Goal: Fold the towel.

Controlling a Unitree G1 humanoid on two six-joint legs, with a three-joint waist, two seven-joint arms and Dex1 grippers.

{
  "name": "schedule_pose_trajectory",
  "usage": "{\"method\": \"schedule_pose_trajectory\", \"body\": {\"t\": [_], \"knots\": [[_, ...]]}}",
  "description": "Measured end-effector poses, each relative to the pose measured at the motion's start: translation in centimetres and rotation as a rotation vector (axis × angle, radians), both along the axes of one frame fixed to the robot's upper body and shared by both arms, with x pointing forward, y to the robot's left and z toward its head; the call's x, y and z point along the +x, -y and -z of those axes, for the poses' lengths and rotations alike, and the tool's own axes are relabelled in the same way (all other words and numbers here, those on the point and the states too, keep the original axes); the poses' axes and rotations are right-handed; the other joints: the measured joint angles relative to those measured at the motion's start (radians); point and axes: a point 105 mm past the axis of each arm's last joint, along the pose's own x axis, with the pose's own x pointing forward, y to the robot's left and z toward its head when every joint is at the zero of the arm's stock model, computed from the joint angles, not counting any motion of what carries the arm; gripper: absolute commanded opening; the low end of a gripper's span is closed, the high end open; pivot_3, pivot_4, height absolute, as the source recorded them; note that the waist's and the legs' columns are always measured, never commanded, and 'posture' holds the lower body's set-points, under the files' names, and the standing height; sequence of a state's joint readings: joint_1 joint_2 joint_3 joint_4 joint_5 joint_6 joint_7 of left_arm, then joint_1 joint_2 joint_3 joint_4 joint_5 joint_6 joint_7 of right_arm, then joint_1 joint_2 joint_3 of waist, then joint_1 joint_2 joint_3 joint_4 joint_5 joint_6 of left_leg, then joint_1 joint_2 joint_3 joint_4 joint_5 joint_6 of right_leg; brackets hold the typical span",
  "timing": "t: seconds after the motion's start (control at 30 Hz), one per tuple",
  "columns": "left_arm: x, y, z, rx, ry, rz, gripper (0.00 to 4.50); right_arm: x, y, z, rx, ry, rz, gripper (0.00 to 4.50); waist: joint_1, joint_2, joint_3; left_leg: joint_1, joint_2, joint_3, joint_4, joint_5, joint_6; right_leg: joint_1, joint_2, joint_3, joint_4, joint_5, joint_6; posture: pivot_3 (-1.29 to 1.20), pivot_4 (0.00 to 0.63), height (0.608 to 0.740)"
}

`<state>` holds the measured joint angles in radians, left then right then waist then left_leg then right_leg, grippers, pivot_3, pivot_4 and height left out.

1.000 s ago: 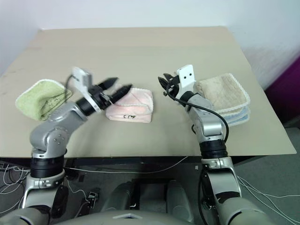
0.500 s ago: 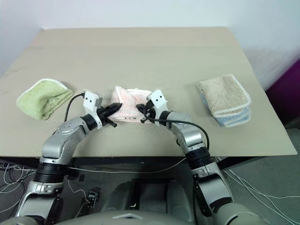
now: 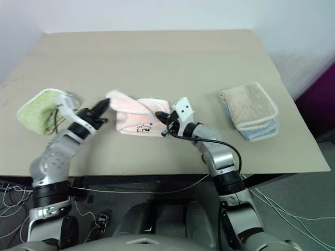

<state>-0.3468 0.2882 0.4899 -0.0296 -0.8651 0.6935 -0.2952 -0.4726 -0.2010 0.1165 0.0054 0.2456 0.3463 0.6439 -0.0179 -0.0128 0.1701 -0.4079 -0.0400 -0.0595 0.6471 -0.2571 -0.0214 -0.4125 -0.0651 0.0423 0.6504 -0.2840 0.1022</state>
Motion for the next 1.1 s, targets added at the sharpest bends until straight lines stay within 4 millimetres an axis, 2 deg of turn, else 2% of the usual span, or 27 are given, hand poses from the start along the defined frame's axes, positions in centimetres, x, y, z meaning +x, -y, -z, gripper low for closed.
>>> {"method": "schedule_pose_trajectory", "body": {"t": [0.03, 0.1, 0.2, 0.33, 0.6, 0.83, 1.1], "knots": [[-0.2, -0.8, 0.5, -0.052, -0.048, -0.015, 1.33, 0.0, 0.2, -0.5, 0.005, 0.018, 0.004, 0.0, 0.001, 0.0, 0.0, 0.0, 0.0, 0.0, 0.0, 0.0, 0.0, 0.0, 0.0, 0.0, 0.0, 0.0, 0.0, 0.0, 0.15, 0.74], [-0.8, -1.2, 1.5, -0.101, -0.113, -0.005, 2.04, 0.0, 0.4, -1.1, 0.005, 0.038, 0.003, 0.0, 0.001, 0.0, 0.0, 0.0, -0.001, 0.0, 0.0, 0.0, 0.0, 0.0, 0.0, 0.0, 0.0, 0.0, 0.0, 0.0, 0.15, 0.74], [-2.0, -0.2, 3.2, -0.086, -0.193, 0.059, 3.08, 0.1, 0.5, -1.8, 0.0, 0.061, 0.004, 0.0, 0.002, 0.0, 0.0, 0.0, -0.001, 0.0, 0.0, 0.0, 0.0, 0.0, 0.0, 0.0, 0.0, 0.0, 0.0, 0.0, 0.15, 0.74], [-2.3, 1.1, 2.8, -0.071, -0.171, 0.116, 4.48, 0.2, 0.6, -2.1, 0.001, 0.071, 0.007, 0.0, 0.004, 0.0, 0.0, 0.0, -0.001, 0.0, 0.0, 0.0, 0.0, 0.0, 0.0, 0.0, 0.0, 0.0, 0.0, 0.0, 0.15, 0.74], [-1.9, 3.4, 1.3, -0.087, -0.114, 0.185, 4.48, 0.0, 0.2, -1.7, -0.01, 0.064, -0.002, 0.0, 0.004, 0.0, 0.0, 0.0, -0.001, 0.0, 0.0, 0.0, 0.0, 0.0, 0.0, 0.0, 0.0, 0.0, 0.0, 0.0, 0.15, 0.74], [-2.3, 6.4, 2.7, -0.033, -0.172, 0.299, 4.48, 0.0, 0.3, -1.4, -0.013, 0.06, 0.007, 0.0, 0.004, 0.0, 0.0, 0.0, -0.001, 0.0, 0.0, 0.0, 0.0, 0.0, 0.0, 0.0, 0.0, 0.0, 0.0, 0.0, 0.15, 0.74], [-2.3, 7.5, 3.1, 0.02, -0.19, 0.332, 4.48, -0.2, 0.0, -1.0, -0.021, 0.051, 0.002, 0.0, 0.005, 0.0, 0.0, 0.0, -0.001, 0.0, 0.0, 0.0, 0.0, 0.0, 0.0, 0.0, 0.0, 0.0, 0.0, 0.0, 0.15, 0.74]]}}
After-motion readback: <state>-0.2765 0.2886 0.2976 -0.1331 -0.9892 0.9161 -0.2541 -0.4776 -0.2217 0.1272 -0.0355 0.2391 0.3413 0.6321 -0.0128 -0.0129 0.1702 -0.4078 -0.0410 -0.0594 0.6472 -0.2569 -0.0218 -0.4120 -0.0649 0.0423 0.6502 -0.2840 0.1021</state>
